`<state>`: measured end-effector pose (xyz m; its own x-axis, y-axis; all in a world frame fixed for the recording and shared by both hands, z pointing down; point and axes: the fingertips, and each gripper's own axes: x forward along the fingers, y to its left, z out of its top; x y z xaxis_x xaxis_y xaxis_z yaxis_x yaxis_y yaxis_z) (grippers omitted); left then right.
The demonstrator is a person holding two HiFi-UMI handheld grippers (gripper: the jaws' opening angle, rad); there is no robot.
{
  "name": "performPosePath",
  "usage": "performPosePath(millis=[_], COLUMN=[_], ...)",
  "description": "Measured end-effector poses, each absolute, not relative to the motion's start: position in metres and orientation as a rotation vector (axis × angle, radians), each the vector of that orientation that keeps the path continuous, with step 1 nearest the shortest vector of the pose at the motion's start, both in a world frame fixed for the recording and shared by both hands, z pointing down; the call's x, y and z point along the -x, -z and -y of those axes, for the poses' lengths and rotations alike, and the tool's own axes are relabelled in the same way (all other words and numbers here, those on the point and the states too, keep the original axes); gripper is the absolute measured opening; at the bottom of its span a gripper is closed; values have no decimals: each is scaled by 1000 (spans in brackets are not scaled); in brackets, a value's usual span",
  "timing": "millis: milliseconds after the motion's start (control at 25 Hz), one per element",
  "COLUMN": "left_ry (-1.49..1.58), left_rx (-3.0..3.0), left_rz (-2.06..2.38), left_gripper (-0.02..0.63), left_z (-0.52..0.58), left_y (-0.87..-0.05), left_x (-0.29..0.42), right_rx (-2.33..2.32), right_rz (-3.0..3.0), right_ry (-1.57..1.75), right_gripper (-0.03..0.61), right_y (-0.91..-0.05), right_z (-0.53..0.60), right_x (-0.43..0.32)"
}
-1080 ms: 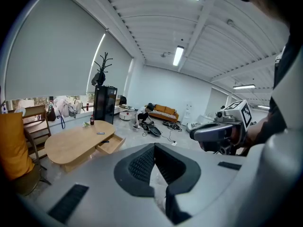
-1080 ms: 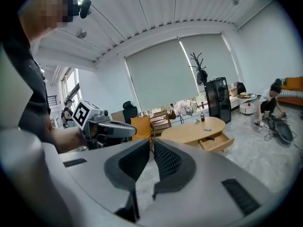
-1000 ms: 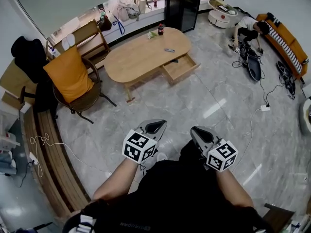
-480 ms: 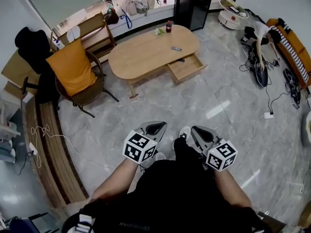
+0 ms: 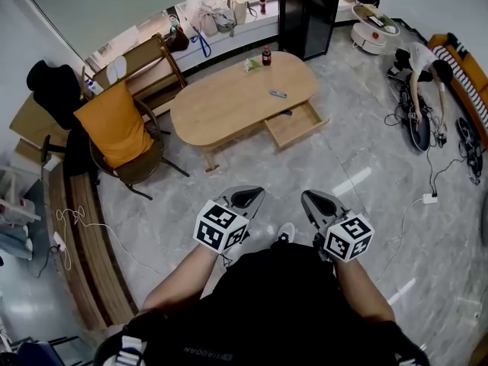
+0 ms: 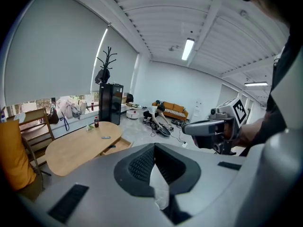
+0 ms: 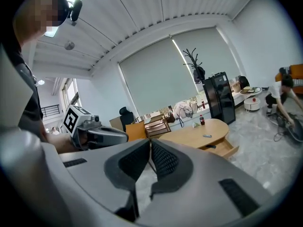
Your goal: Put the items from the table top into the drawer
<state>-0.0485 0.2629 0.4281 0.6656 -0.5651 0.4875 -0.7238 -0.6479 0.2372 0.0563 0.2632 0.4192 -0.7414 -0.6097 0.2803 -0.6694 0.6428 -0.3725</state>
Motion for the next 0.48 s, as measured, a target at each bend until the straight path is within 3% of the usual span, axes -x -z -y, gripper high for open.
performPosePath(millis=[480], left_ry=[-586], left_rx=[-2388], left_rz=[1073], left_gripper=[5], left_z=[-178], left_y=[-447], left_x=[-2], right_rx=[-981], right_rz=[2746], right_ry=[-689], right_gripper=[6], right_y=[-434], right_z=[-164], right_x=[-110])
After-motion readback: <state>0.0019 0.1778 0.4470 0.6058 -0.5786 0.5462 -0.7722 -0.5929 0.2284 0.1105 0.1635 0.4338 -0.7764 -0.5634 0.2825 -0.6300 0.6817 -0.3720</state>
